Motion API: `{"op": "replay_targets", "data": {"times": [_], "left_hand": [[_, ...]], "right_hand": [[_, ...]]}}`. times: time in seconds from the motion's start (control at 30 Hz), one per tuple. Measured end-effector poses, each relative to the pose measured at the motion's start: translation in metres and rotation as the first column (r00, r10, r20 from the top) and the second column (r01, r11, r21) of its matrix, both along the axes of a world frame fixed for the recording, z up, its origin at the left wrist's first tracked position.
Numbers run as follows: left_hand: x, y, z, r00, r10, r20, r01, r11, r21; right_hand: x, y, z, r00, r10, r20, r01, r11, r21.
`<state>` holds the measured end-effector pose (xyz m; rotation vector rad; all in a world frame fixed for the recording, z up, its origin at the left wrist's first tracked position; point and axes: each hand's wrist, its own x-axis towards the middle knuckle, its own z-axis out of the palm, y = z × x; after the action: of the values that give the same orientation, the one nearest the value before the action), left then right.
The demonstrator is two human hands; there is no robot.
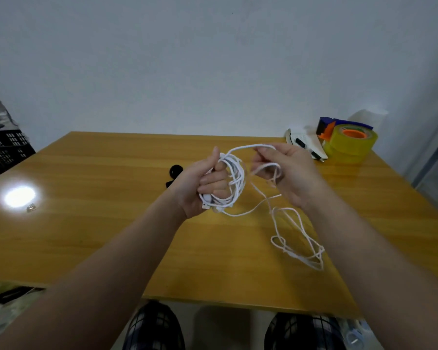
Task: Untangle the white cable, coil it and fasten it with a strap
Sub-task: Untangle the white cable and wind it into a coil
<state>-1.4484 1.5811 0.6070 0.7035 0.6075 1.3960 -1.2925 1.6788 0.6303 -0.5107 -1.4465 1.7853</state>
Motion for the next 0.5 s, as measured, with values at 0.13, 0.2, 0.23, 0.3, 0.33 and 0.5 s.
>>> {"op": "replay_targets", "data": {"times": [0.13, 0.2, 0.23, 0.3, 0.33, 0.5], "left_hand": [[0.004, -0.004, 0.010, 0.997, -0.072, -0.033, 0.072, 0.997, -0.002], [0.010, -0.003, 0.012, 0.995, -0.007, -0.102, 0.002, 0.999, -0.045], [0.014, -0.003, 0.012, 0.990, 0.007, -0.139, -0.015, 0.998, -0.058], [0.021, -0.003, 0.011, 0.980, -0.010, -0.197, 0.001, 0.999, -0.047], [0.025, -0.003, 0.012, 0.977, -0.008, -0.215, 0.002, 1.000, -0.031], [0.034, -0.002, 0.026, 0.961, 0.243, -0.136, -0.245, 0.969, -0.001]], "right_hand": [[0.002, 0.009, 0.006, 0.994, 0.079, 0.078, -0.074, 0.995, -0.059], [-0.002, 0.011, 0.008, 0.972, -0.111, 0.206, 0.096, 0.992, 0.081], [-0.005, 0.013, 0.008, 0.943, -0.210, 0.258, 0.164, 0.968, 0.189], [-0.010, 0.017, 0.004, 0.875, -0.354, 0.330, 0.199, 0.885, 0.422], [-0.012, 0.020, 0.000, 0.840, -0.403, 0.363, 0.164, 0.827, 0.537], [-0.015, 0.028, -0.032, 0.532, -0.696, 0.482, -0.271, 0.399, 0.876]]}}
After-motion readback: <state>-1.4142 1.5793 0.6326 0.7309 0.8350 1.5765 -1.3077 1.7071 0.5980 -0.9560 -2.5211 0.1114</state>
